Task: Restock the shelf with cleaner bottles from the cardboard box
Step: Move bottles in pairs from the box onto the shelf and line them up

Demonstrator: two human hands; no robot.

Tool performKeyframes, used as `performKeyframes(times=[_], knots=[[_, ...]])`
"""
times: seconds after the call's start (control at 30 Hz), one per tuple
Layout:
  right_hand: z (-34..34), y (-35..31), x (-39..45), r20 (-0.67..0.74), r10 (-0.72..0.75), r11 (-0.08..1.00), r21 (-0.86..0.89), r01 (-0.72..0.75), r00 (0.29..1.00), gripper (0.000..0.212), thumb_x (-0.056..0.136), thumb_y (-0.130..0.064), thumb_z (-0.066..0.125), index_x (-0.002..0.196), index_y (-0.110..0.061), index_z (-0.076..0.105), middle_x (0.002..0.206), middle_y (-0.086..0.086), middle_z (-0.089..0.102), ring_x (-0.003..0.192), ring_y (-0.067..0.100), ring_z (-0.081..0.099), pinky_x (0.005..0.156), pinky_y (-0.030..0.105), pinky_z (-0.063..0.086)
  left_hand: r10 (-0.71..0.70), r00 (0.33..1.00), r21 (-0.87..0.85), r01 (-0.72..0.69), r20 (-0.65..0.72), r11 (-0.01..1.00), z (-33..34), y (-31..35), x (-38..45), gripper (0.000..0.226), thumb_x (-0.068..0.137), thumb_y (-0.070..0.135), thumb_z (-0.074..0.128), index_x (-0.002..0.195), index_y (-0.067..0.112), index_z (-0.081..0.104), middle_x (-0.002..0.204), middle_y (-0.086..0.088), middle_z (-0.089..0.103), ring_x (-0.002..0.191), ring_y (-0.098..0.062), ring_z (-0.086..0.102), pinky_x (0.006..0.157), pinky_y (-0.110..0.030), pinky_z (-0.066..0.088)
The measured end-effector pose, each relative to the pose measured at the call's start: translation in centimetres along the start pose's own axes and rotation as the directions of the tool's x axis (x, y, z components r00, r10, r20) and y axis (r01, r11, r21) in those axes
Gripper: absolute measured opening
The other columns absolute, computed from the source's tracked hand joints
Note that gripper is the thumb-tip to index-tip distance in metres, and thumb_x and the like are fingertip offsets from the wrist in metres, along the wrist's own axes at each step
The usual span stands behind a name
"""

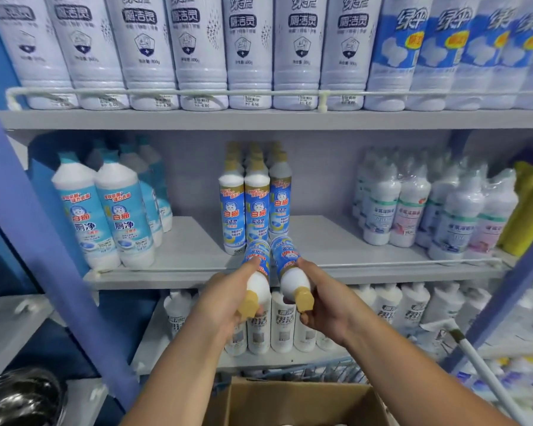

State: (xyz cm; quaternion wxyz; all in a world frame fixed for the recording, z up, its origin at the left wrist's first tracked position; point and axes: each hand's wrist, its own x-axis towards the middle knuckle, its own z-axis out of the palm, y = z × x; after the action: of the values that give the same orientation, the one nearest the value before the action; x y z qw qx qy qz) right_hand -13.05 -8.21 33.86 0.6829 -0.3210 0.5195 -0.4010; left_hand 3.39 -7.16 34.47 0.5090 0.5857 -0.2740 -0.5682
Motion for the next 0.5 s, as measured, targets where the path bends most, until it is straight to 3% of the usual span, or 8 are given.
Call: performKeyframes(times=[0.13,0.27,0.4,0.43,0.5], knots=[[0.1,-0.5,1.3,0.004,0.025,1.0,0.001,-0.025,1.0,0.044,0.091,-0.054,0.061,0.105,-0.013,0.067,0.073,0.013,0.066,0.045,0.015,0.056,0.042,0.022,0.043,-0.001,1.0,-0.005,0.001,0.009,1.0,0.1,0.6,0.8,0.042,0.085,0.042,0.075,0.11,0.009,0.068,0.09,-0.016,0.072,0.053,-0.027,0.063,0.052,-0.031,0.051],[0.1,-1.2,2.1,-0.01,0.042,0.996,0.074,-0.041,0.999,0.039,0.092,-0.042,0.067,0.107,-0.006,0.066,0.075,0.015,0.068,0.056,0.025,0.063,0.045,0.026,0.055,0.05,0.999,0.007,-0.05,0.002,0.999,0.5,0.8,1.5,0.037,0.091,0.034,0.071,0.12,0.028,0.049,0.108,-0.012,0.065,0.064,-0.027,0.068,0.055,-0.042,0.06],[0.2,-1.2,2.9,-0.032,-0.008,0.996,0.092,0.011,0.999,0.048,0.089,-0.034,0.073,0.121,0.0,0.063,0.1,0.015,0.07,0.07,0.027,0.068,0.055,0.034,0.061,0.114,0.991,0.061,-0.119,0.069,0.991,0.8,0.9,1.7,0.017,0.09,0.039,0.07,0.105,0.033,0.063,0.112,-0.008,0.067,0.074,-0.029,0.069,0.071,-0.056,0.061],[0.2,-1.2,3.1,-0.034,-0.037,0.996,0.08,0.039,0.999,0.049,0.09,-0.033,0.073,0.127,-0.005,0.056,0.105,0.012,0.07,0.071,0.026,0.069,0.059,0.036,0.062,0.134,0.988,0.068,-0.139,0.074,0.988,0.8,0.9,1.6,0.013,0.09,0.039,0.069,0.102,0.034,0.066,0.11,-0.006,0.069,0.077,-0.029,0.069,0.076,-0.059,0.06],[0.1,-1.4,3.1,-0.035,-0.106,0.993,0.053,0.108,0.994,0.054,0.092,-0.031,0.071,0.136,-0.031,0.041,0.112,0.009,0.067,0.073,0.026,0.072,0.065,0.039,0.062,0.166,0.983,0.071,-0.172,0.082,0.983,0.7,0.9,1.5,0.012,0.091,0.04,0.069,0.101,0.033,0.069,0.106,-0.004,0.072,0.08,-0.028,0.07,0.079,-0.06,0.058]])
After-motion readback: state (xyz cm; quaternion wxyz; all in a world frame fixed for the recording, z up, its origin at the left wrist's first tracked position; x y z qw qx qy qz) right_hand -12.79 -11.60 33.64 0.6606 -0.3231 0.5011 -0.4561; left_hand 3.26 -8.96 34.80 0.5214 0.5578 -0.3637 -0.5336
